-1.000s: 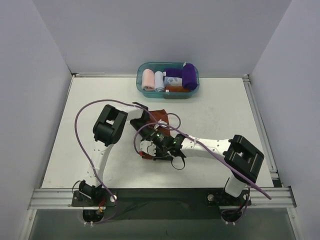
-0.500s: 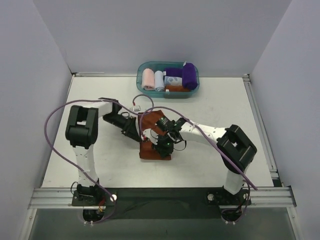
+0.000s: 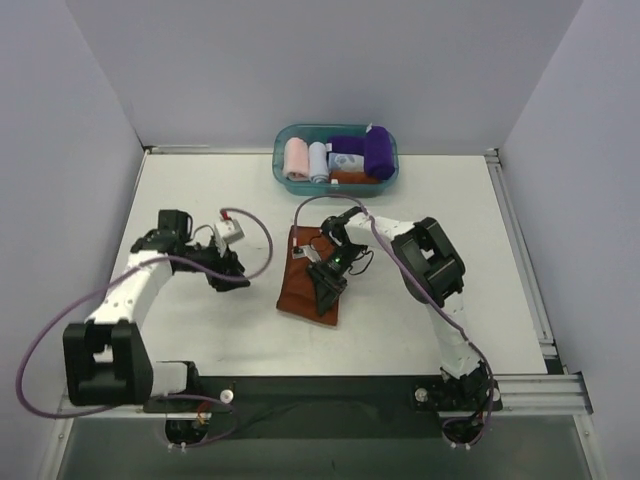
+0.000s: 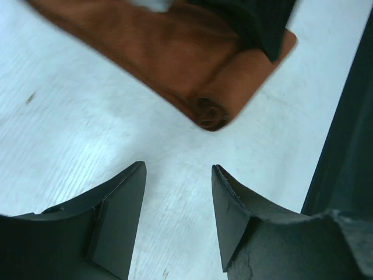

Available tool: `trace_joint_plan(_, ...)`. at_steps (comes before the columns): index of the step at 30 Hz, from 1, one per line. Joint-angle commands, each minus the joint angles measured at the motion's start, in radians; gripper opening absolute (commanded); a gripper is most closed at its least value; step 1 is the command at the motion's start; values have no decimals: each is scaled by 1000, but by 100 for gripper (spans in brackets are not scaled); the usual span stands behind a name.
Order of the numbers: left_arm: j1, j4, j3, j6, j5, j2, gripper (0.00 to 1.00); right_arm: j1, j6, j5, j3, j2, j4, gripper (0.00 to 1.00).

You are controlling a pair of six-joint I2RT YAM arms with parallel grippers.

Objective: Roll the towels
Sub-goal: Roll the towel

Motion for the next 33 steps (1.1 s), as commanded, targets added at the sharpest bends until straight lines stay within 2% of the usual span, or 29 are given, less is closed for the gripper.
trace_joint_plan(1,-159,116,-137,195,-116,-207,60,-13,-7,-48,44,111,-169,0)
trace_joint_plan(2,-240,151,-204,200,-133,-250,63,-18,-13,-51,68,128,-185,0)
trace_joint_plan(5,-391,298,-310,221,-241,-379,68,-22,-24,-53,85,174,-209,0)
trace_joint_plan(6,-498,332,-326,238,-274,-416,69,-25,-24,-53,93,193,-216,0)
trace_joint_plan(10,-699,449,-363,321,-426,-404,70,-41,-22,-63,122,242,-239,0)
trace_joint_plan(13,-774,507,-355,355,-469,-341,70,-56,-13,-74,149,269,-248,0)
trace_joint_plan(21,-816,644,-323,425,-525,-99,67,-76,-4,-91,177,300,-262,0)
trace_joint_plan(25,-818,636,-327,430,-528,-13,57,-81,7,-80,183,303,-262,0)
trace_joint_plan(26,-822,612,-317,429,-519,-7,44,-85,13,-76,189,302,-262,2)
trace_joint_plan(29,-838,492,-303,400,-500,-1,22,-102,31,-56,206,291,-256,11)
trace_joint_plan(30,-845,422,-289,392,-493,2,18,-116,37,-45,226,285,-252,15)
trace_joint_plan(32,-854,351,-272,357,-490,10,13,-131,59,-21,251,259,-251,26)
trace_joint_plan(33,-856,296,-251,334,-483,25,6,-147,70,-7,272,248,-246,34)
